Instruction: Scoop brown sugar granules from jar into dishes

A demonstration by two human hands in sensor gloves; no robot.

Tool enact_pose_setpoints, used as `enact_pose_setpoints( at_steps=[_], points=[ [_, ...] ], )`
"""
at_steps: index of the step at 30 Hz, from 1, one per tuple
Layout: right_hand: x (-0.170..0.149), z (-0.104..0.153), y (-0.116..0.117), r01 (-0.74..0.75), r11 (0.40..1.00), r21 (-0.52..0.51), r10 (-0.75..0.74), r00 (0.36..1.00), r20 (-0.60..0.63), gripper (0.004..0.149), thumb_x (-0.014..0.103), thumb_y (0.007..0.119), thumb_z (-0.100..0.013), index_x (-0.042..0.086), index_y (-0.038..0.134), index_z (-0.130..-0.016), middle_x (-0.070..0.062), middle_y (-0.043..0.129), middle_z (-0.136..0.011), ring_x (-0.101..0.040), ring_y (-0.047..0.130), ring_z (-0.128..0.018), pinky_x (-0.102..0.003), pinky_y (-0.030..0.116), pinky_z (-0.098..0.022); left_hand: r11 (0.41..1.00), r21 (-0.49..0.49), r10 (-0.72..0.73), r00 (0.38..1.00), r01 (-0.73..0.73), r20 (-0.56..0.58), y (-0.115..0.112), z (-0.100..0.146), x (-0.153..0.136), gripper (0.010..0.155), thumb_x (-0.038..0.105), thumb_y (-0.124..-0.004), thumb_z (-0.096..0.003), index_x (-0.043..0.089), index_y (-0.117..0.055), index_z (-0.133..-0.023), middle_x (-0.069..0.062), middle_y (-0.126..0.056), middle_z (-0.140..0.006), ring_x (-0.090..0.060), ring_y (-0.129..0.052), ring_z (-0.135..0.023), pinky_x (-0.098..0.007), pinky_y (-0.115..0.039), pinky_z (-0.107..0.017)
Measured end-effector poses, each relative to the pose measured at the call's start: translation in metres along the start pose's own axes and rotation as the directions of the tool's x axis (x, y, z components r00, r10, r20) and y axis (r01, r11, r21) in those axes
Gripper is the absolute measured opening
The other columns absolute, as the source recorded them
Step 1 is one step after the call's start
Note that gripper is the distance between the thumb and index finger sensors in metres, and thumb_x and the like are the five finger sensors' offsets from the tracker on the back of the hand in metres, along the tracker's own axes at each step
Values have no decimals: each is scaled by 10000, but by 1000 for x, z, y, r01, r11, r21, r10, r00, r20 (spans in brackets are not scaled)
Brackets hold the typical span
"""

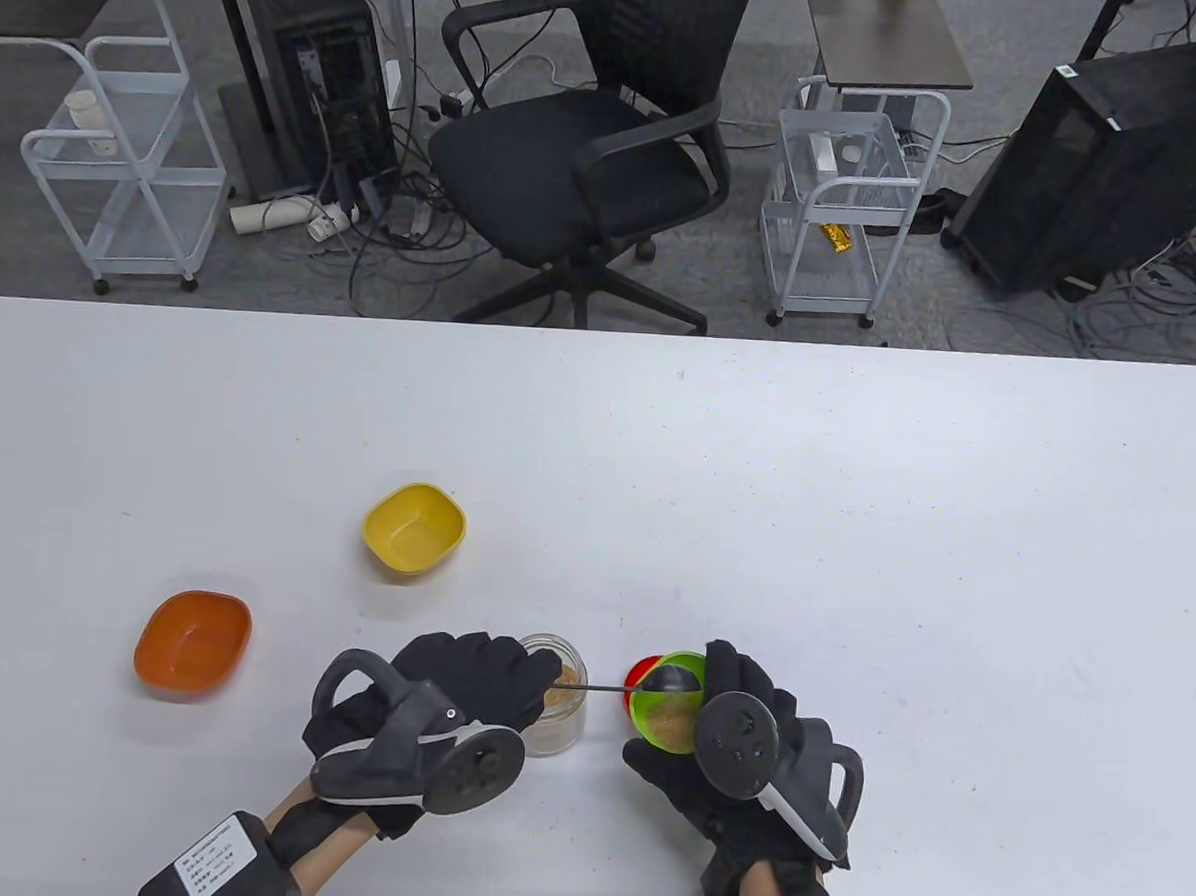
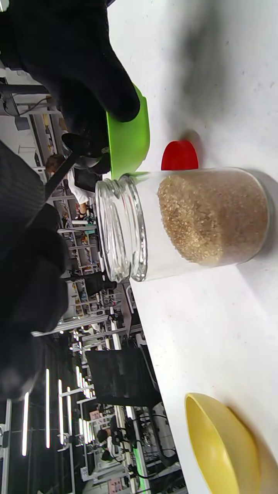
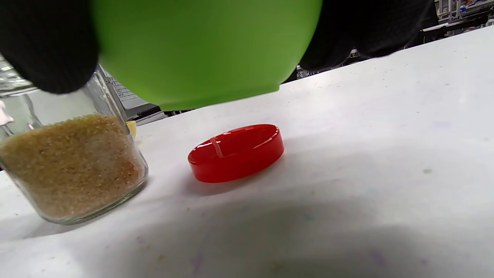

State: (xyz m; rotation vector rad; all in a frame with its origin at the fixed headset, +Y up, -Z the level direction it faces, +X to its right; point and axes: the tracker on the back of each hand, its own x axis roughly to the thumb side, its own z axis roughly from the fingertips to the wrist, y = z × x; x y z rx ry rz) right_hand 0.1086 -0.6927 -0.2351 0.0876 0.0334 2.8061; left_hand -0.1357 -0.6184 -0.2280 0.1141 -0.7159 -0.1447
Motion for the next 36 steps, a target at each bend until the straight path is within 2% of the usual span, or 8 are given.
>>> enact_pose_setpoints(
  at_steps=[5,12,19,27,36],
  points=[
    [-1,0,0,6,1000,-1,-6,1000,-2,1140,729,817,-372,-29,404,-1116,-280,560,-1147,-496,739,-852,-651,650,-673,1000,10,0,1000,0,-4,-5,1,-2,482,397,-701,-645,239,-620,-1094,20,-842,-913,-188,-952,-606,-431,-821,-573],
    [-4,-1,0,13,1000,4,-13,1000,-12,1135,725,821,-372,-21,402,-1118,-278,556,-1149,-497,732,-860,-653,644,-678,974,60,221,974,-218,-51,-4,10,-33,475,405,-718,-639,218,-667,-1073,12,-881,-869,-182,-971,-550,-423,-843,-531],
    [-4,0,-1,12,1000,6,-12,1000,-15,1134,724,821,-372,-19,402,-1119,-278,552,-1150,-497,730,-862,-654,645,-677,946,100,318,943,-309,-96,-6,29,-64,474,433,-733,-626,210,-721,-1044,8,-921,-824,-181,-990,-502,-418,-864,-489],
    [-4,0,-1,10,1000,10,-10,1000,-17,1133,722,823,-371,-15,399,-1120,-276,549,-1152,-498,726,-865,-654,641,-679,894,178,436,889,-411,-141,-19,51,-88,474,444,-740,-620,202,-746,-1028,7,-940,-799,-178,-999,-473,-413,-875,-463],
    [-2,1,1,-15,1000,18,15,1000,-11,1130,719,824,-373,-13,396,-1120,-277,542,-1153,-500,720,-868,-656,637,-680,841,267,523,835,-472,-170,-43,66,-92,473,452,-744,-616,189,-770,-1008,6,-956,-769,-171,-1005,-438,-406,-884,-433]
  ],
)
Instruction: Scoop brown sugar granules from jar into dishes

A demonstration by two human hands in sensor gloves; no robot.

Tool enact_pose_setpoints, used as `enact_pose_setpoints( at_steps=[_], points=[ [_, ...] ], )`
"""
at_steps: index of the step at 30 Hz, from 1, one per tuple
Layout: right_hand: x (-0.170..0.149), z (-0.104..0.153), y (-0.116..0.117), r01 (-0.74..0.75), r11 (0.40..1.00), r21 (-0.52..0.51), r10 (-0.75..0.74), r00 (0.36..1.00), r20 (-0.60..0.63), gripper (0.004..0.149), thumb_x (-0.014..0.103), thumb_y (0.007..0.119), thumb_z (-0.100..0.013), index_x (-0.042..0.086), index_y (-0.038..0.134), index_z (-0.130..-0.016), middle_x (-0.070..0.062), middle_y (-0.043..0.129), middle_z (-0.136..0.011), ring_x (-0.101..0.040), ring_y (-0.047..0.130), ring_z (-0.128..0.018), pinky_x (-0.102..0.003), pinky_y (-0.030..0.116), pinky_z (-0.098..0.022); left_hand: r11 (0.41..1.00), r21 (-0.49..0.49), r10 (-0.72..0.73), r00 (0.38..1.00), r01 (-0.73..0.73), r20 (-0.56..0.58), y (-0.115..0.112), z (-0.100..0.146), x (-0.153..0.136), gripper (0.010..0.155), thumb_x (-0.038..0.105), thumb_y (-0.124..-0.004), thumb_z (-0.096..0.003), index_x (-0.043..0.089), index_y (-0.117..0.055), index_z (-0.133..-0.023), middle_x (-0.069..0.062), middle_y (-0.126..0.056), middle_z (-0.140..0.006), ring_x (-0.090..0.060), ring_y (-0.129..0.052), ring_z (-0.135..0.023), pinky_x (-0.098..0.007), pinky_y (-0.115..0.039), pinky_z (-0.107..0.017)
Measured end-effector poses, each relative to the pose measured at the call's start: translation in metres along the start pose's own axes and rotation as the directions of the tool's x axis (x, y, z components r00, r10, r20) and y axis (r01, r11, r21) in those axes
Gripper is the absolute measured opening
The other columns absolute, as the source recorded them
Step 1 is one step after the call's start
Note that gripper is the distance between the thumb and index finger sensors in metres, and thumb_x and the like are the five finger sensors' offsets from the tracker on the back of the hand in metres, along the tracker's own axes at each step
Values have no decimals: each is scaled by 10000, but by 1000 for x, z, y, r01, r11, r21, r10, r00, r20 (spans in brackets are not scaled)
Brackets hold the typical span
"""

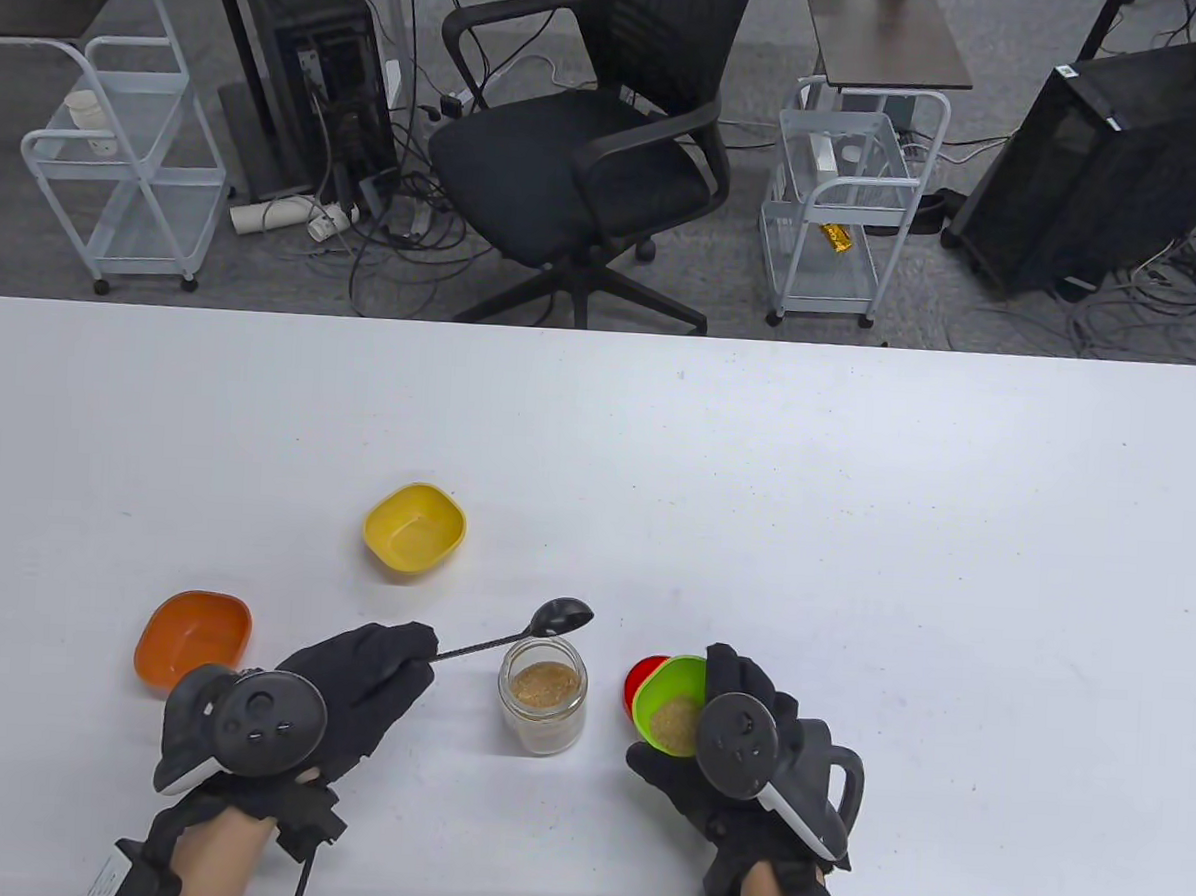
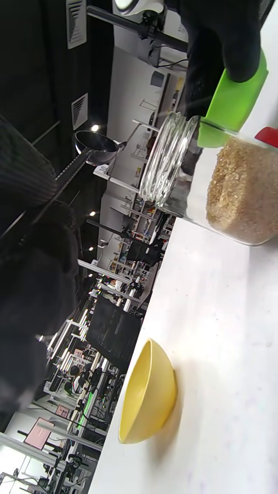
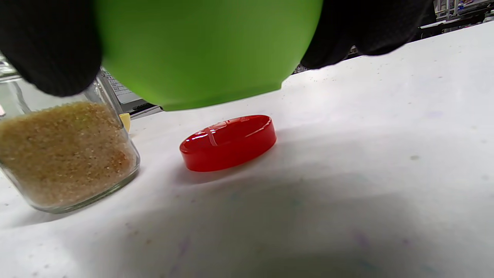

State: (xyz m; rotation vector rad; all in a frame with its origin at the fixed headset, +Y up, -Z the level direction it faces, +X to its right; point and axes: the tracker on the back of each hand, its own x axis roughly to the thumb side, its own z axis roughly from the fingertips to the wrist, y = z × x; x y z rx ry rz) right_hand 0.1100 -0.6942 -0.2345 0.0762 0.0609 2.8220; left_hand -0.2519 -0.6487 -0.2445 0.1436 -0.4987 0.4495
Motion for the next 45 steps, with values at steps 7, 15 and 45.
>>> enact_pose_setpoints(
  at_steps=[7,15,45],
  points=[
    [0,0,0,-1,1000,-4,1,1000,-5,1130,717,826,-373,-13,395,-1120,-277,541,-1153,-501,717,-869,-657,635,-681,997,38,69,997,-69,-16,-3,3,-8,470,462,-732,-618,189,-777,-998,11,-960,-758,-164,-1005,-429,-400,-886,-425],
    [4,-2,4,-69,998,-1,69,997,-24,1128,714,826,-373,-6,388,-1122,-274,530,-1156,-504,708,-875,-660,626,-684,961,65,275,959,-270,-73,-5,5,-32,469,449,-726,-621,181,-767,-1004,12,-953,-765,-160,-1004,-436,-397,-887,-428],
    [-34,-134,-28,-139,990,-5,137,977,-164,1096,681,812,-400,17,335,-1131,-274,452,-1183,-537,621,-945,-693,554,-720,963,168,238,955,-209,-176,-2,32,-41,469,445,-725,-619,181,-765,-1005,10,-952,-769,-162,-1007,-441,-398,-887,-430]
  ],
)
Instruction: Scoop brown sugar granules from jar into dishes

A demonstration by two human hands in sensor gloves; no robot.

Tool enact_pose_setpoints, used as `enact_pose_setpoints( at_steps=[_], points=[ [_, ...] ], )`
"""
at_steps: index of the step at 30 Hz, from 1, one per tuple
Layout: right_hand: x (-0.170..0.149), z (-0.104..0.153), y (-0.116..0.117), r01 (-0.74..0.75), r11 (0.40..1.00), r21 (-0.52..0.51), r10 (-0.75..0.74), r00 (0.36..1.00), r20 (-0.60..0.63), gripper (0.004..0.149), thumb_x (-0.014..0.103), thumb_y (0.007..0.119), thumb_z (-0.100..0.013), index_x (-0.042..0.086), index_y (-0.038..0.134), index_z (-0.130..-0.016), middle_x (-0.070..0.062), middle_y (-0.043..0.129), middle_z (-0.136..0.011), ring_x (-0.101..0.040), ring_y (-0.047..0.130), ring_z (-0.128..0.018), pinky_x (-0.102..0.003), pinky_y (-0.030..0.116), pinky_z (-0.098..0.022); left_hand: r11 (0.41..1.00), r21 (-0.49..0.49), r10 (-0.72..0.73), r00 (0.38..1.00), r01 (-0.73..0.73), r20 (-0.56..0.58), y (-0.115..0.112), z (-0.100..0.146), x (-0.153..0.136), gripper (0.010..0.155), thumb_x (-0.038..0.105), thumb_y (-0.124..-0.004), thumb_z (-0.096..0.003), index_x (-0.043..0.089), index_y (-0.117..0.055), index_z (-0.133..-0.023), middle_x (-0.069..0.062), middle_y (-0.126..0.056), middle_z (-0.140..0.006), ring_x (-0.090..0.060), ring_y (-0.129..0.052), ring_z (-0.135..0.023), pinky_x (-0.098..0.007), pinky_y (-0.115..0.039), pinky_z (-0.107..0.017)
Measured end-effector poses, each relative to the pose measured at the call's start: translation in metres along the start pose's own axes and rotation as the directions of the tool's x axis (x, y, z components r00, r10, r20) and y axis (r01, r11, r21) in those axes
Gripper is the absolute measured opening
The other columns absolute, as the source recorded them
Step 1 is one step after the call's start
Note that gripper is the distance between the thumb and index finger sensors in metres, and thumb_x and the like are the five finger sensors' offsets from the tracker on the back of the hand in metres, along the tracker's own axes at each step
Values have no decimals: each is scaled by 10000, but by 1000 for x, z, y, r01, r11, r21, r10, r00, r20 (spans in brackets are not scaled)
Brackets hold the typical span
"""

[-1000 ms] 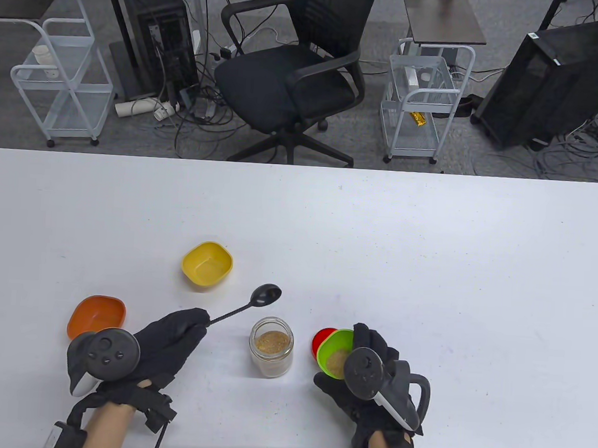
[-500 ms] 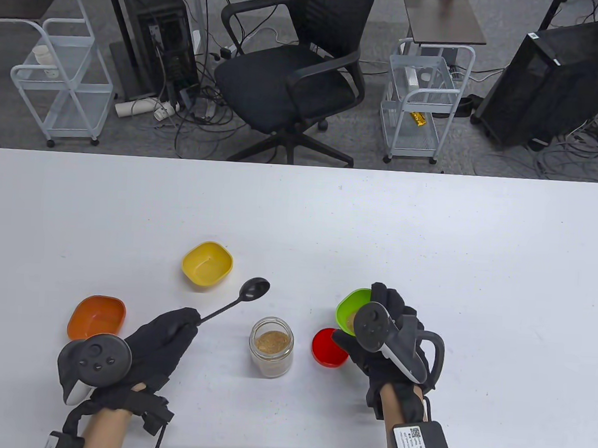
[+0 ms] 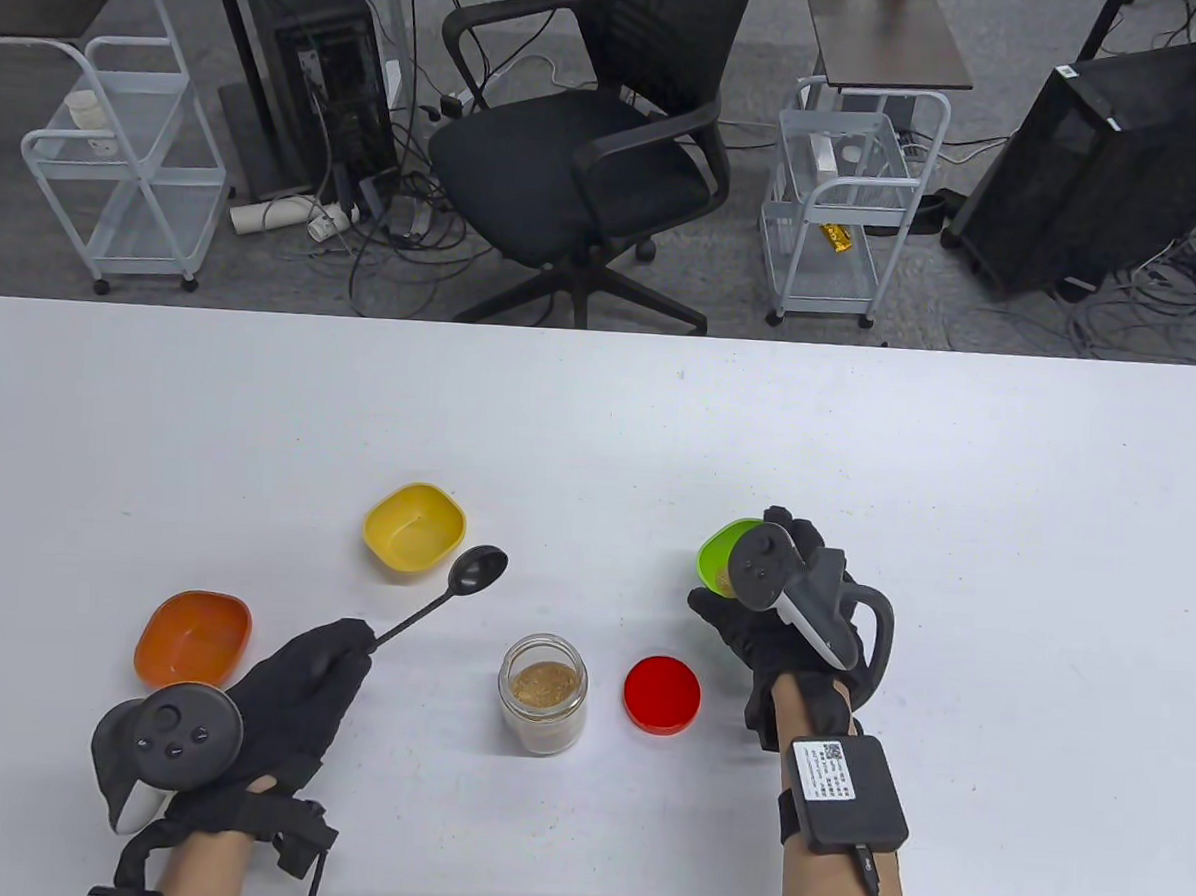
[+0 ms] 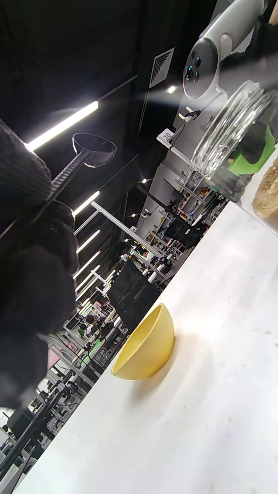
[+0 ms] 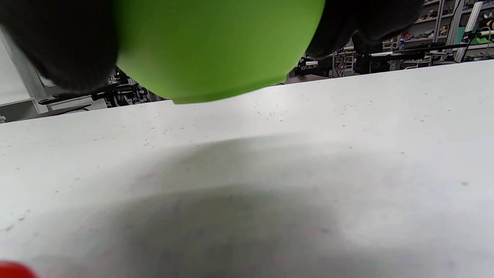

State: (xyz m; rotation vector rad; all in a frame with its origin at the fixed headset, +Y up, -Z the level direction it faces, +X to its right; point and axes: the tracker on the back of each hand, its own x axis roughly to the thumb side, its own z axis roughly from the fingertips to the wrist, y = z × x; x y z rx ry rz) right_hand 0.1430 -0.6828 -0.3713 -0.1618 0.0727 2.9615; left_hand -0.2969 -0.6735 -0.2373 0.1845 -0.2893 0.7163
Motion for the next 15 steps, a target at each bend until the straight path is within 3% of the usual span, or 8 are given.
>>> enact_pose_setpoints(
  at_steps=[15],
  points=[
    [6,-38,33,-5,998,58,4,1000,11,1092,683,800,-399,24,323,-1128,-265,441,-1181,-534,620,-947,-698,541,-724,1000,18,-12,999,13,-51,4,4,-6,471,445,-724,-619,179,-765,-1005,9,-952,-770,-163,-1007,-441,-398,-887,-430]
  ],
)
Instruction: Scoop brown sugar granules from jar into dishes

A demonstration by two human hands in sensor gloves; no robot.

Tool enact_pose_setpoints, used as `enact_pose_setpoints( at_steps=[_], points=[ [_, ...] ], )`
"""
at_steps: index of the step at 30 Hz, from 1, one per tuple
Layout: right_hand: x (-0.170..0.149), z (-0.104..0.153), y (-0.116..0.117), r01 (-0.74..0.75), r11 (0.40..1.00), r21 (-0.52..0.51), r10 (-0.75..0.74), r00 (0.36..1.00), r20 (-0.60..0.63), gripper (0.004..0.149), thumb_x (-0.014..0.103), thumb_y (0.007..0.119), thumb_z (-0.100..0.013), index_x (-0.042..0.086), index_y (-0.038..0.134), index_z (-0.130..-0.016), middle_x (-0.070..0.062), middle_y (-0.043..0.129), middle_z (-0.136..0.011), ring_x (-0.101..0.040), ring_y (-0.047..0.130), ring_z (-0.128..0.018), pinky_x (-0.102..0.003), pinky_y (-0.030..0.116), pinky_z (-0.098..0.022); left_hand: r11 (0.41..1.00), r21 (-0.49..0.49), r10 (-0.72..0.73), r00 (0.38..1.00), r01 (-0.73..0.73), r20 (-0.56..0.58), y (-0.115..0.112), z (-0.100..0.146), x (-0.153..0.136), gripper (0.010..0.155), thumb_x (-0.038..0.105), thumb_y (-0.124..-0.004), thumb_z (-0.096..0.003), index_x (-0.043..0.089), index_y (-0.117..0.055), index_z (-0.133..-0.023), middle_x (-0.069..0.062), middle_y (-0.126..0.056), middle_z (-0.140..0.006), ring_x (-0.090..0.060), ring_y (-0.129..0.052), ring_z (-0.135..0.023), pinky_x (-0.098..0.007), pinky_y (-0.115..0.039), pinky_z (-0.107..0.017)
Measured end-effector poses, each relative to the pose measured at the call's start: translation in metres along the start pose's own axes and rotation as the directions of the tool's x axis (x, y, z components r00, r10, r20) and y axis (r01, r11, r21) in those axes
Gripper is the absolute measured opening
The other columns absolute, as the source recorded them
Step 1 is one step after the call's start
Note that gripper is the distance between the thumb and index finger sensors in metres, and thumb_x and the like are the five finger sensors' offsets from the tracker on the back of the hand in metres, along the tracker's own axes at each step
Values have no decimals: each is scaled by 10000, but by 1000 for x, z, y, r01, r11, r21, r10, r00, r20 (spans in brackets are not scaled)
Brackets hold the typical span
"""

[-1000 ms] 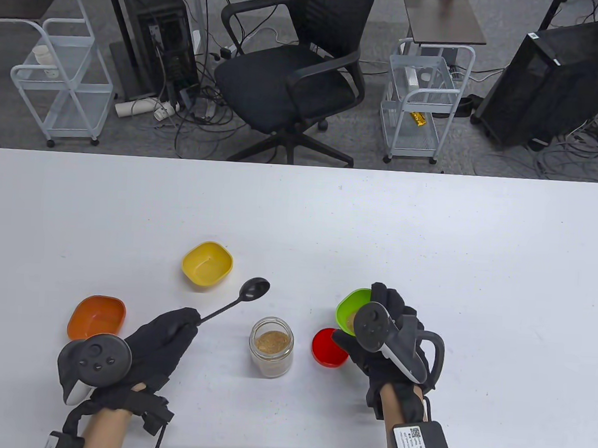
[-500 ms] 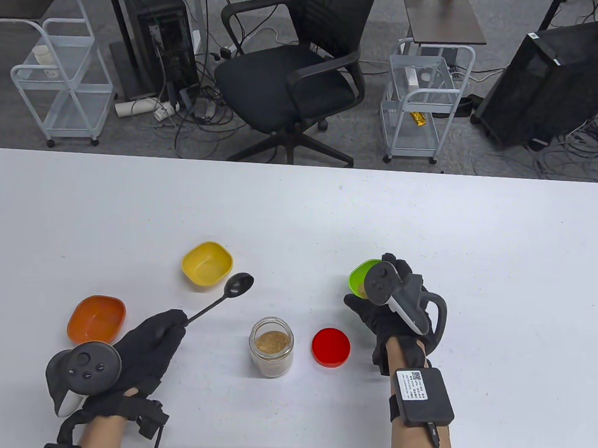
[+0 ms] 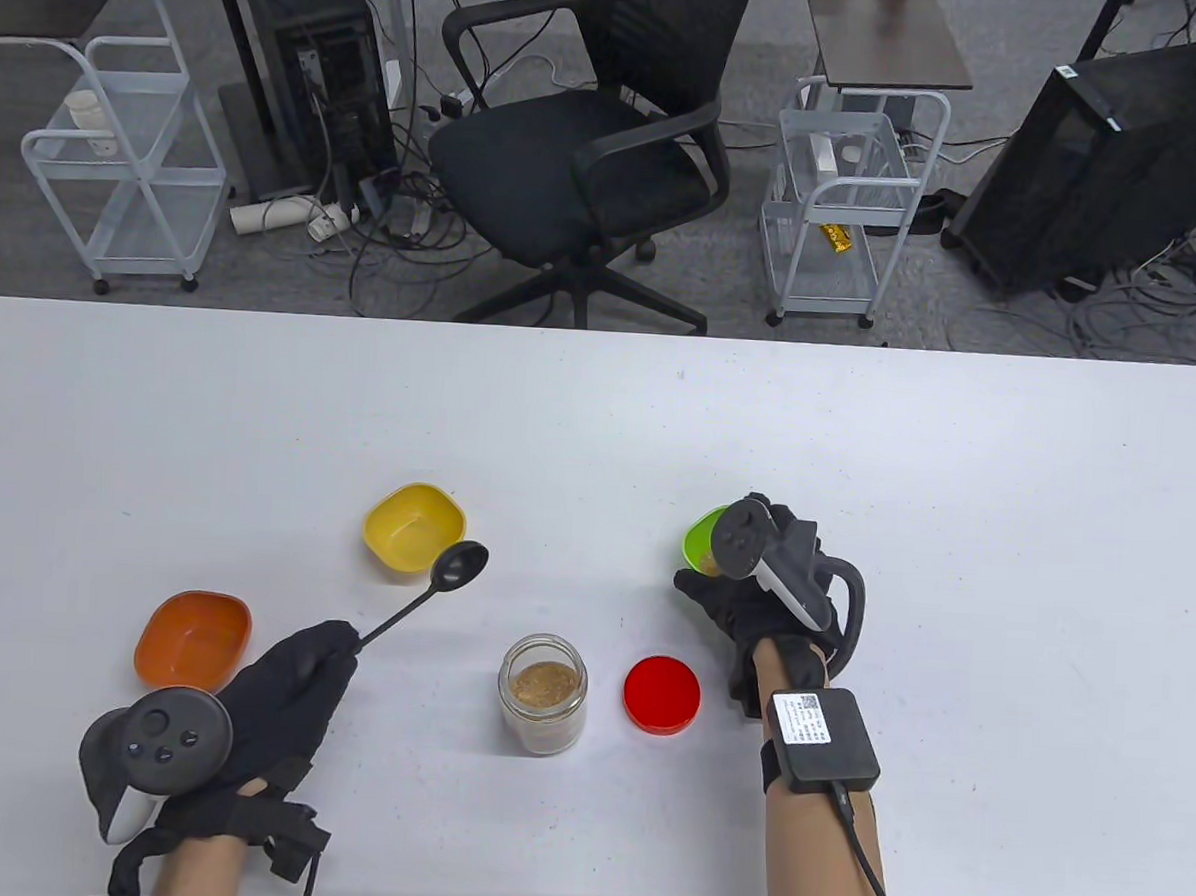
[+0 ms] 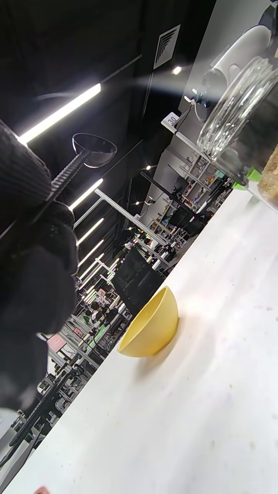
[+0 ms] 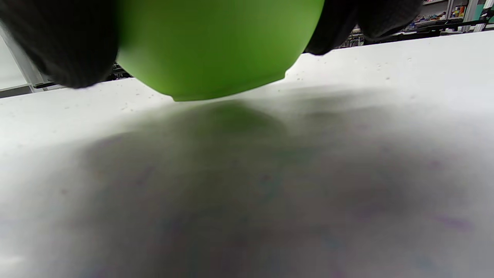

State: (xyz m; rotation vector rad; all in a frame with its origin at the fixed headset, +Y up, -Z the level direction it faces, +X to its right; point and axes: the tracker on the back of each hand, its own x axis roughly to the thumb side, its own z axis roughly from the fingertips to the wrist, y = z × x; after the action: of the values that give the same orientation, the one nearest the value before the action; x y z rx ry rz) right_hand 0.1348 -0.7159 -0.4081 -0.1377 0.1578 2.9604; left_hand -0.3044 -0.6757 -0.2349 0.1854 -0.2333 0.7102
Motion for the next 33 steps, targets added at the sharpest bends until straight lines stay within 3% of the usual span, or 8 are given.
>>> enact_pose_setpoints(
  at_steps=[8,13,22,33],
  points=[
    [3,-1,5,-33,997,63,33,999,2,1130,688,772,-397,18,225,-1125,-290,343,-1199,-590,535,-985,-728,485,-732,1000,-9,-7,1000,7,-7,0,-1,0,470,444,-724,-619,179,-764,-1006,10,-951,-771,-164,-1007,-442,-399,-887,-430],
    [3,11,-7,-19,1000,25,18,1000,22,1142,702,747,-397,18,195,-1125,-307,259,-1207,-629,433,-1011,-749,430,-732,1000,-15,-3,1000,3,-11,-1,-1,0,470,443,-724,-620,179,-762,-1007,9,-950,-772,-163,-1006,-443,-399,-887,-430],
    [12,54,-32,67,997,-48,-62,994,85,1045,660,710,-451,25,231,-1129,-287,274,-1211,-613,399,-1032,-745,428,-727,1000,-27,9,1000,-9,9,-2,-3,3,469,443,-724,-620,180,-763,-1007,10,-952,-771,-159,-1008,-441,-394,-889,-427],
    [34,128,-54,197,973,-122,-166,960,225,1000,645,685,-478,27,251,-1134,-289,268,-1215,-618,381,-1036,-746,430,-723,999,-30,-16,1000,15,-22,-5,-9,6,468,439,-723,-626,173,-766,-1009,4,-954,-772,-160,-1009,-437,-391,-895,-415]
  ],
)
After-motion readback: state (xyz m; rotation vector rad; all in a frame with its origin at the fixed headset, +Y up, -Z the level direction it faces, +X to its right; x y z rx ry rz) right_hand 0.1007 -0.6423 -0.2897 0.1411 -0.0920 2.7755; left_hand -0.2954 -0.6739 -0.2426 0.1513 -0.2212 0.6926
